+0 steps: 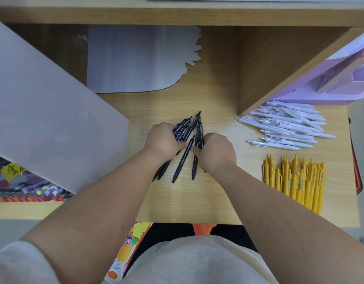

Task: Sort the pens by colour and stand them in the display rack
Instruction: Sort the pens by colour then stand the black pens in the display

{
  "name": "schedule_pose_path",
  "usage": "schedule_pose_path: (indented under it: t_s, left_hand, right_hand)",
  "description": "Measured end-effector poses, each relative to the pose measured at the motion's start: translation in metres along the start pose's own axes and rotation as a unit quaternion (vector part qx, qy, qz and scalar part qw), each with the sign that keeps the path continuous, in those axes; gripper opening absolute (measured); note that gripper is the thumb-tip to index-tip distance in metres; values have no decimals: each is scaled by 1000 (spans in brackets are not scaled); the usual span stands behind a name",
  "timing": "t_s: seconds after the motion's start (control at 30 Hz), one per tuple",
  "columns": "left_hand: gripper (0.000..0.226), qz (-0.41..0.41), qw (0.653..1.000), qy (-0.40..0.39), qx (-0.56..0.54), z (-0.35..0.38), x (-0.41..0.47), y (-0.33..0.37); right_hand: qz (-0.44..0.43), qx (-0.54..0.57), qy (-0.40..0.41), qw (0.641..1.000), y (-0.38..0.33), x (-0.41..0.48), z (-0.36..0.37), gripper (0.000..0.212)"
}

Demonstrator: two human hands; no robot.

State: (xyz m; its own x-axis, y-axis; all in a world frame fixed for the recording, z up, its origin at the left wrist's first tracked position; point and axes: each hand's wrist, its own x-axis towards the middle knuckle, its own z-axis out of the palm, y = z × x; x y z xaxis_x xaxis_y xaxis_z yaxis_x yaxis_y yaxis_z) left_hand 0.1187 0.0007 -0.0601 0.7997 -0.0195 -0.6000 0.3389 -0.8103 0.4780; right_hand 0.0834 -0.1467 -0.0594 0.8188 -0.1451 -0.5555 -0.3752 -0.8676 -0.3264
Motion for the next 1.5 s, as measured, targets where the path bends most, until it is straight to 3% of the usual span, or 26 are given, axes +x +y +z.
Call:
schedule_pose_path:
  t_s: [0.23,0.43,0.53,0.63,0.73,0.8,0.87,0.97,1.07,1.2,1.33,1.5]
  left_hand:
    - [12,-15,996,28,-83,-1,-9,-5]
    - [26,-81,960,90,-254,-1,-21,-20]
    - [19,-112,905,100,-397,-4,-30,-22]
    - [12,-160,833,61,-525,-6,-36,-21]
    - [15,-179,756,30,-629,-5,-39,-21]
    - [25,-180,730,32,-658,-3,-40,-21]
    - [33,-181,735,52,-651,-2,-39,-20]
    - [25,-179,747,72,-637,-1,-37,-19]
    - [18,-165,752,83,-633,0,-35,-17]
    - [18,-157,743,75,-646,5,-37,-9]
    - [20,-169,720,30,-673,7,-44,-2]
    - [20,-159,701,-42,-694,13,-53,1]
  right_hand:
    - [-25,8,-18,999,-6,0,3,18]
    - [-42,61,24,997,12,-5,-1,21]
    - [-34,121,16,992,17,-8,-3,19]
    - [16,234,-23,972,15,-11,-5,18]
    - [69,381,-68,919,5,-18,-7,9]
    - [79,468,-110,873,-1,-25,-9,5]
    - [53,498,-164,850,-4,-32,-9,6]
    - [13,449,-213,867,-7,-39,-7,25]
    - [37,428,-197,881,-11,-44,-5,37]
    - [3,477,-164,864,-17,-47,-3,17]
    - [-14,426,-127,896,-20,-43,-4,9]
    - [-1,465,-136,875,-17,-41,-14,16]
